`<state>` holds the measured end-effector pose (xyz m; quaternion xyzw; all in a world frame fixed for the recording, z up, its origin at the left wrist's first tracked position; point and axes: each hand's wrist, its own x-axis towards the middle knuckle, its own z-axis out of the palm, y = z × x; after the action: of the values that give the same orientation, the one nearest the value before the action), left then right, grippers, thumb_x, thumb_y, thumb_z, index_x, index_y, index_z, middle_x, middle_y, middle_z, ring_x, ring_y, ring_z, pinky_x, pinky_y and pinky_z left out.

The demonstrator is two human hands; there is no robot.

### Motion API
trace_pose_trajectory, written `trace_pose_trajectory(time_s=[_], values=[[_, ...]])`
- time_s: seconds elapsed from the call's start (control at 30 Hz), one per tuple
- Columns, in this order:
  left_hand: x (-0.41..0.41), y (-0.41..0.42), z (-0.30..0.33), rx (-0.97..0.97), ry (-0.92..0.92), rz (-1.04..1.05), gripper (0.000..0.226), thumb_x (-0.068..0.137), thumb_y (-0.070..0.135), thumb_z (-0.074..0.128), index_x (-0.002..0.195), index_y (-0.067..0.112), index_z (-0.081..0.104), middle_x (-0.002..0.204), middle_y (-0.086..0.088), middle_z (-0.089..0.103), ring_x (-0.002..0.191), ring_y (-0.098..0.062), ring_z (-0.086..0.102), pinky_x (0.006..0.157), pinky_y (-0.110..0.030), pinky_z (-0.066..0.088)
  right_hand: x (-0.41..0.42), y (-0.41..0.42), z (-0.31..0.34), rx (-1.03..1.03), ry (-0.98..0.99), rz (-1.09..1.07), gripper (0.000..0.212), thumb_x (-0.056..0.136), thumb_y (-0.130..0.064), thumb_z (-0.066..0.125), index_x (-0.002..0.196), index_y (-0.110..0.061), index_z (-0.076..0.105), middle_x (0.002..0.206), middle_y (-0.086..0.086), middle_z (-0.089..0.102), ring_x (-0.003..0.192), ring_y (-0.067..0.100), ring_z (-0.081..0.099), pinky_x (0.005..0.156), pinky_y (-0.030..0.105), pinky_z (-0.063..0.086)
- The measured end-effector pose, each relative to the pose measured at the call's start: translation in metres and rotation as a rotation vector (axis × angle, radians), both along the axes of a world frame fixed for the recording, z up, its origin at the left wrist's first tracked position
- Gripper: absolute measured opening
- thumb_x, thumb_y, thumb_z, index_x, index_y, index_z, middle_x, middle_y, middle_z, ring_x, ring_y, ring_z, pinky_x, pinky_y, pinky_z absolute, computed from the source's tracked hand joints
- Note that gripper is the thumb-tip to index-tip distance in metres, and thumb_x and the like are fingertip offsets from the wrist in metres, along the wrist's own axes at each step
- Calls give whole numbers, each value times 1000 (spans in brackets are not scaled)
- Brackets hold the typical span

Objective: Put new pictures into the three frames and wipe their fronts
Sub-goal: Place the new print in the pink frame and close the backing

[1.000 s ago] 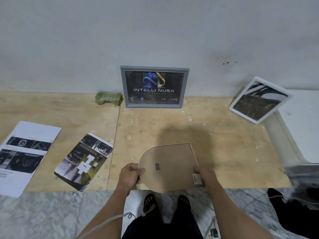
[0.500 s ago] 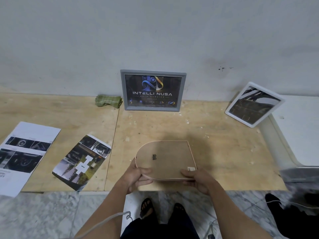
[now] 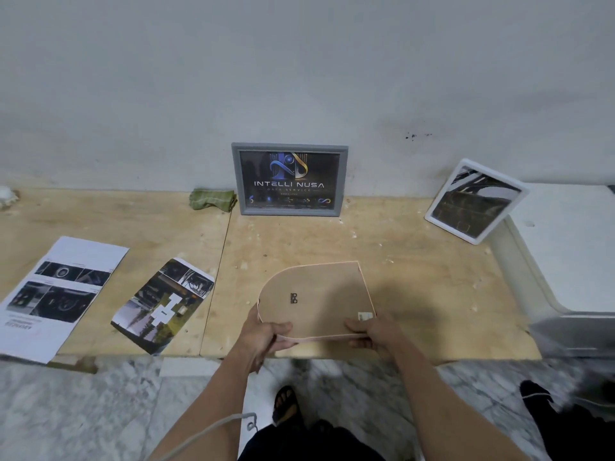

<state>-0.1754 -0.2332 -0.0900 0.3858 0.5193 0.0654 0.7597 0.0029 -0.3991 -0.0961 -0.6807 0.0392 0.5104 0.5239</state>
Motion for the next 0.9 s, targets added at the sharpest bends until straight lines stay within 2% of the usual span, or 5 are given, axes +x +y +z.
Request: trace_pose_trajectory(time_s=[0.17,0.4,0.63,0.77,0.9], values=[[1,-12,17,-11,-76,9,82,75,-24,68,138,23,43,127,-17,56,104,-53,63,80,-68,55,11,-19,23,-25,70,27,11,83,-12,72,83,-2,67,73,10,69,61,21,66,53,32,58],[1,-12,50,139,-3,-119,15,89,12,71,104,9,68,94,-11,74,80,-27,68,61,-32,55,37,-29,51,94,-49,-209,45,88,-30,66,117,4,62,108,27,67,92,41,66,90,55,49],[6,-11,49,258,36,5,15,89,13,72,81,1,68,77,-16,70,64,-24,62,56,-26,50,30,-20,80,185,-217,-262,50,79,-35,73,122,-12,62,106,9,73,98,31,69,95,52,51],[23,-1,64,322,102,-43,24,96,32,65,88,10,61,84,-11,64,74,-27,59,65,-35,50,10,5,116,262,-684,-144,14,86,-29,65,86,-16,65,80,0,71,74,15,65,76,37,54],[46,10,103,115,-111,-28,57,92,63,54,106,8,61,92,-11,66,87,-32,67,83,-45,60,-33,30,137,151,-1637,225,15,85,-29,61,77,-24,50,67,-5,50,59,15,44,53,28,30]])
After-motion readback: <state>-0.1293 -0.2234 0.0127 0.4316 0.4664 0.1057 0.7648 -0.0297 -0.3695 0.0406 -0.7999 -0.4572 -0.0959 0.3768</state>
